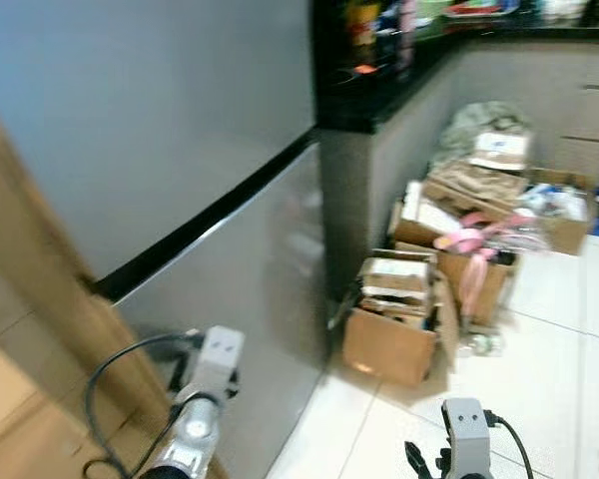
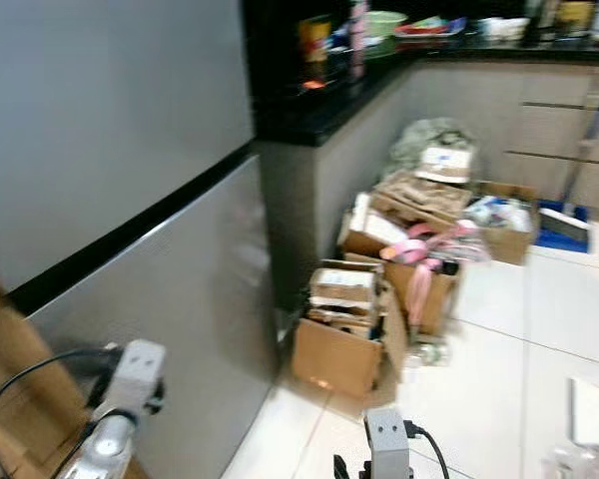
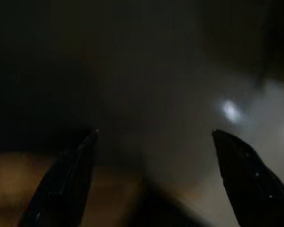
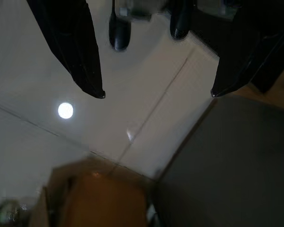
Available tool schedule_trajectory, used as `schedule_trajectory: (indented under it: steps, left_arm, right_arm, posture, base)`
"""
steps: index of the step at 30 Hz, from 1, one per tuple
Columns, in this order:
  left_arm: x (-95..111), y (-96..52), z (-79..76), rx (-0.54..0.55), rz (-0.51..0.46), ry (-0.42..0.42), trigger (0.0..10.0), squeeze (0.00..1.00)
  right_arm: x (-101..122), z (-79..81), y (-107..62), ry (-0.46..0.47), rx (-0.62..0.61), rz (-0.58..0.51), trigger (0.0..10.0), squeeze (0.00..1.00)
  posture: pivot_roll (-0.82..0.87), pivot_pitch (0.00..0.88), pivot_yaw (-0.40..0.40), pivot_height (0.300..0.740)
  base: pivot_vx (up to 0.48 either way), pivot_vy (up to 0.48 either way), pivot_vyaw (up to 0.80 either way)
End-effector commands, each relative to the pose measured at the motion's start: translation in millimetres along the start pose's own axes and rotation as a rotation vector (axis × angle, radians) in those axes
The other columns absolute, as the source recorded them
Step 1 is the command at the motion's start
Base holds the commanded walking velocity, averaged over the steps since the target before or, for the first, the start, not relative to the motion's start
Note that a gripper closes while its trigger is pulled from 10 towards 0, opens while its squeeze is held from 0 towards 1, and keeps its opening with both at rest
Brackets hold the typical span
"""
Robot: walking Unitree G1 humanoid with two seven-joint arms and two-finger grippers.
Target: Restocking fridge
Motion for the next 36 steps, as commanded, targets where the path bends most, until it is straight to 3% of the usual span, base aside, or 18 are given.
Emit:
schedule_trajectory:
  steps: [1,2,3,5,9,18,22,27,36]
  left_arm:
    - [-51,-12.7,-12.7,-0.180,0.217,-0.068,10.0,0.00]
    - [-51,-12.7,-12.7,-0.180,0.217,-0.068,10.0,0.00]
    - [-63,-19.0,-24.5,-0.251,0.255,-0.056,10.0,0.00]
    - [-74,-27.9,-40.2,-0.320,0.232,0.006,10.0,0.00]
    - [-81,-33.8,-58.4,-0.324,0.241,0.027,10.0,0.00]
    - [-71,-31.1,-63.8,-0.334,0.214,0.065,10.0,0.00]
    - [-61,-30.8,-67.2,-0.352,0.176,0.001,10.0,0.00]
    - [-59,-32.9,-74.6,-0.374,0.168,-0.014,10.0,0.00]
    - [-54,-35.4,-83.5,-0.405,0.140,-0.017,10.0,0.00]
  right_arm:
    - [-13,9.4,-0.6,0.030,0.046,0.065,10.0,0.00]
    - [-13,9.4,-0.6,0.030,0.046,0.065,10.0,0.00]
    - [-17,9.7,-1.6,0.020,0.050,0.083,10.0,0.00]
    - [-23,7.7,-3.2,0.009,0.040,0.103,10.0,0.00]
    - [-23,6.1,-2.9,-0.008,0.045,0.108,10.0,0.00]
    - [-15,6.0,0.5,-0.029,0.056,0.094,10.0,0.00]
    - [-17,5.2,0.1,-0.036,0.056,0.098,10.0,0.00]
    - [-20,3.4,-0.6,-0.033,0.037,0.107,10.0,0.00]
    - [-19,2.3,-0.6,-0.029,0.024,0.097,10.0,0.00]
  posture:
    - [-0.02,0.107,0.096,0.717]
    - [-0.02,0.107,0.096,0.717]
    - [-0.02,0.098,0.091,0.717]
    - [-0.02,0.090,0.085,0.717]
    - [-0.03,0.066,0.078,0.717]
    - [-0.04,0.048,0.075,0.717]
    - [-0.04,0.036,0.071,0.717]
    - [-0.04,0.029,0.072,0.717]
    - [-0.05,0.018,0.079,0.717]
  base:
    - [0.000,0.000,0.00]
    - [0.000,0.000,0.00]
    - [0.000,0.000,0.00]
    - [0.000,0.000,0.00]
    - [0.000,0.000,0.00]
    - [0.000,0.000,0.00]
    - [0.000,0.000,0.00]
    - [0.000,0.000,0.00]
    - [-0.462,0.000,0.00]
Point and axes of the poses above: a point about 5 cm out from each wrist's last joint towards the gripper, its own y axis pointing out of the wrist towards the gripper, its own x axis along the axis of the wrist's last joint, z = x × y, the point moved 2 cm from there along y, pointing out of the wrist towards the gripper, and after that the axes turned 6 degrees about -y, right-handed, at the moved point
